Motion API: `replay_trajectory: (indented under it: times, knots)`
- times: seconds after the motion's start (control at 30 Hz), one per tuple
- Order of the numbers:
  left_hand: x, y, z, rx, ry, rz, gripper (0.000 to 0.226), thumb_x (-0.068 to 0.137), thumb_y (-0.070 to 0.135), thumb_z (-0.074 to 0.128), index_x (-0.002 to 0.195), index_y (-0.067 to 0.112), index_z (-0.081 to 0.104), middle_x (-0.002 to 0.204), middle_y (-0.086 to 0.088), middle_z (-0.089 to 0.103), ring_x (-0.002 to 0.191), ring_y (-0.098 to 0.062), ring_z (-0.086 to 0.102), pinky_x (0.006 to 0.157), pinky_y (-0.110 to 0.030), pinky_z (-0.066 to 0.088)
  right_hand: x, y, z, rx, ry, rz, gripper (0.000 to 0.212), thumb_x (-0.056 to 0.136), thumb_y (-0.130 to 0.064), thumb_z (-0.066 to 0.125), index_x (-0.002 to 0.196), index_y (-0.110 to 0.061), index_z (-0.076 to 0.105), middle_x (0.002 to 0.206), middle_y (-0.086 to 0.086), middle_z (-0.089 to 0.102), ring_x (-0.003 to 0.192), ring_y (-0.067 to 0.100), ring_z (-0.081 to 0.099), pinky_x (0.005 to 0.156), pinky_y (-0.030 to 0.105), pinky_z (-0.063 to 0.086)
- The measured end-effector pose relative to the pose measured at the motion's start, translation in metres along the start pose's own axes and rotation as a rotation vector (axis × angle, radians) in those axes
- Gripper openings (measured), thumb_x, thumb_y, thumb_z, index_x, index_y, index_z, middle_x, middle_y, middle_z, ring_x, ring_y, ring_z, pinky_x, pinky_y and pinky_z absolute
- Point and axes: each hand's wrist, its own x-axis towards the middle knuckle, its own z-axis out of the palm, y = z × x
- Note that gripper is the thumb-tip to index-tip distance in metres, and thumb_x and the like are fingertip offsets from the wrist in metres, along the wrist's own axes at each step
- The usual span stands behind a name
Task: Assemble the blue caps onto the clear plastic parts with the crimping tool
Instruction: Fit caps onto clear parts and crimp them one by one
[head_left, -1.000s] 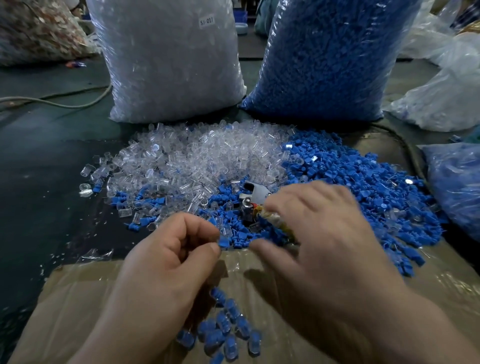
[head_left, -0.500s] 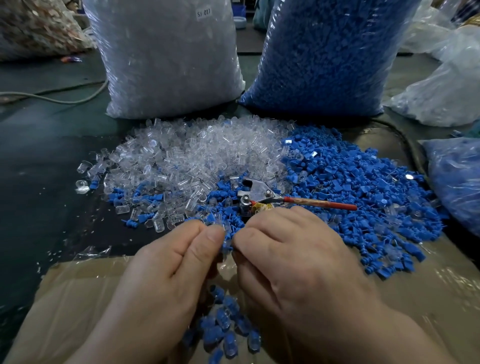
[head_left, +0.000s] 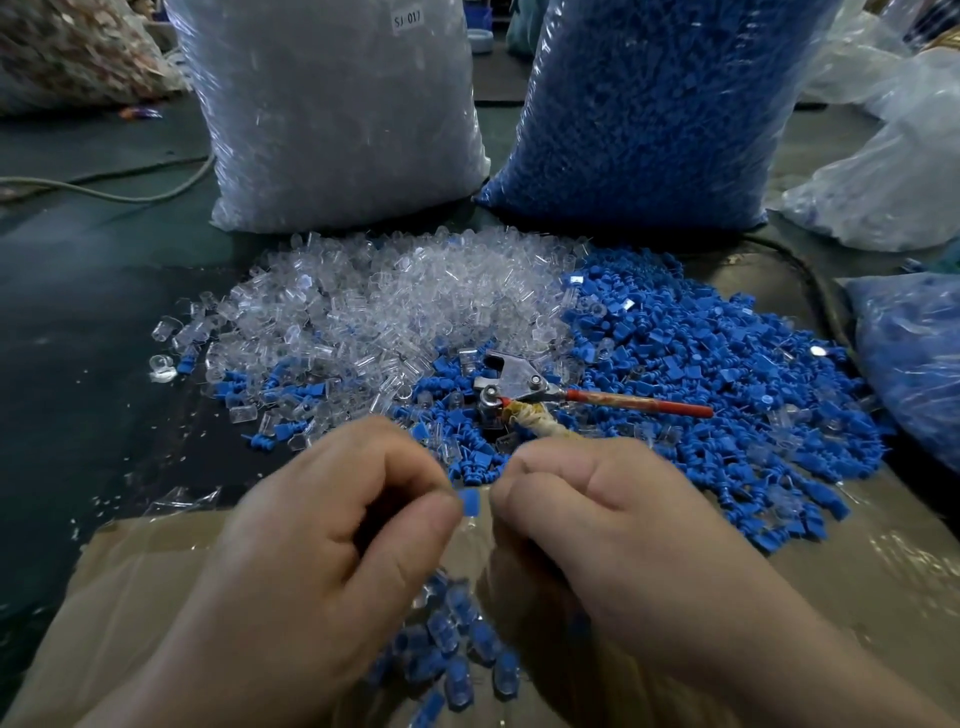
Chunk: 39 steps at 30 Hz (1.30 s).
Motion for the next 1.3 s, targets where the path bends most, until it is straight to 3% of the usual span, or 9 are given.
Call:
replay_trajectory:
  times: [0.1, 0.2, 0.3, 0.5, 0.7, 0.8, 0.93, 1.2, 1.3]
  knots:
    - [0.003, -0.013, -0.004, 0.133, 0.025, -0.115, 0.018, 0.080, 0.045, 0.057, 0.069, 0.031, 0.059, 0.079, 0.022, 0.065, 0.069, 0.009, 0.059, 0.051, -0.010, 0.045, 0.002, 0.009, -0.005, -0.625, 0.263, -0.159, 0.039, 0.083, -0.062, 0.029, 0.079, -0.028, 0.049, 0.069, -0.009, 0.056, 0.062, 0.006, 0.054, 0.058, 0.036, 0.049]
    - [0.001, -0.023, -0.005, 0.286, -0.050, -0.174, 0.019, 0.075, 0.054, 0.055, 0.076, 0.035, 0.058, 0.078, 0.026, 0.063, 0.072, 0.004, 0.059, 0.048, -0.022, 0.043, 0.007, 0.014, -0.004, -0.804, 0.267, -0.148, 0.027, 0.089, -0.062, 0.030, 0.089, -0.036, 0.039, 0.078, -0.014, 0.051, 0.068, 0.006, 0.053, 0.057, 0.034, 0.045]
    - [0.000, -0.023, 0.000, 0.355, -0.152, -0.138, 0.029, 0.069, 0.061, 0.040, 0.078, 0.039, 0.056, 0.082, 0.029, 0.060, 0.073, 0.005, 0.058, 0.049, -0.024, 0.047, 0.009, 0.017, -0.006, -0.803, 0.245, -0.172, 0.025, 0.090, -0.060, 0.034, 0.090, -0.036, 0.041, 0.082, -0.016, 0.051, 0.071, 0.004, 0.051, 0.060, 0.032, 0.046]
    - [-0.001, -0.020, -0.002, 0.353, -0.206, -0.094, 0.028, 0.075, 0.057, 0.041, 0.072, 0.035, 0.057, 0.080, 0.024, 0.060, 0.069, 0.000, 0.059, 0.047, -0.023, 0.047, -0.003, 0.003, -0.041, -0.827, 0.157, -0.040, 0.043, 0.075, -0.070, 0.027, 0.082, -0.035, 0.052, 0.070, -0.018, 0.058, 0.066, -0.002, 0.054, 0.068, 0.031, 0.052]
    - [0.002, -0.031, -0.002, 0.405, 0.088, -0.239, 0.024, 0.082, 0.060, 0.055, 0.071, 0.039, 0.057, 0.069, 0.026, 0.062, 0.050, -0.001, 0.056, 0.045, -0.020, 0.039, -0.013, 0.000, -0.020, -0.948, -0.122, -0.077, 0.038, 0.083, -0.070, 0.045, 0.096, -0.034, 0.045, 0.081, -0.016, 0.053, 0.069, 0.008, 0.045, 0.055, 0.027, 0.036]
    - [0.002, -0.033, -0.001, 0.427, 0.039, -0.240, 0.038, 0.073, 0.078, 0.041, 0.089, 0.046, 0.053, 0.070, 0.024, 0.059, 0.060, 0.007, 0.054, 0.052, -0.024, 0.045, -0.009, 0.003, -0.015, -0.908, -0.105, -0.098, 0.022, 0.092, -0.052, 0.045, 0.089, -0.030, 0.044, 0.084, -0.010, 0.052, 0.074, 0.018, 0.043, 0.061, 0.033, 0.035]
    - [0.003, -0.030, 0.007, 0.484, -0.039, -0.200, 0.049, 0.075, 0.078, 0.035, 0.109, 0.050, 0.057, 0.096, 0.033, 0.054, 0.082, 0.006, 0.056, 0.064, -0.022, 0.040, -0.004, 0.008, -0.011, -0.871, -0.081, -0.111, 0.029, 0.095, -0.042, 0.042, 0.071, -0.028, 0.032, 0.076, -0.010, 0.047, 0.067, 0.014, 0.041, 0.062, 0.032, 0.038]
    - [0.006, -0.028, 0.009, 0.461, -0.087, -0.160, 0.012, 0.085, 0.048, 0.059, 0.091, 0.042, 0.067, 0.086, 0.026, 0.057, 0.078, 0.003, 0.057, 0.065, -0.019, 0.045, 0.007, 0.012, 0.002, -0.749, 0.027, -0.194, 0.027, 0.093, -0.046, 0.039, 0.073, -0.030, 0.030, 0.071, -0.011, 0.045, 0.061, 0.002, 0.040, 0.049, 0.024, 0.027]
    - [0.004, -0.031, 0.008, 0.394, -0.006, -0.153, 0.008, 0.084, 0.045, 0.060, 0.086, 0.041, 0.066, 0.084, 0.025, 0.058, 0.077, 0.002, 0.058, 0.064, -0.023, 0.047, 0.008, 0.013, 0.002, -0.632, 0.073, -0.200, 0.022, 0.093, -0.047, 0.040, 0.079, -0.031, 0.040, 0.073, -0.013, 0.051, 0.063, 0.002, 0.047, 0.052, 0.024, 0.038]
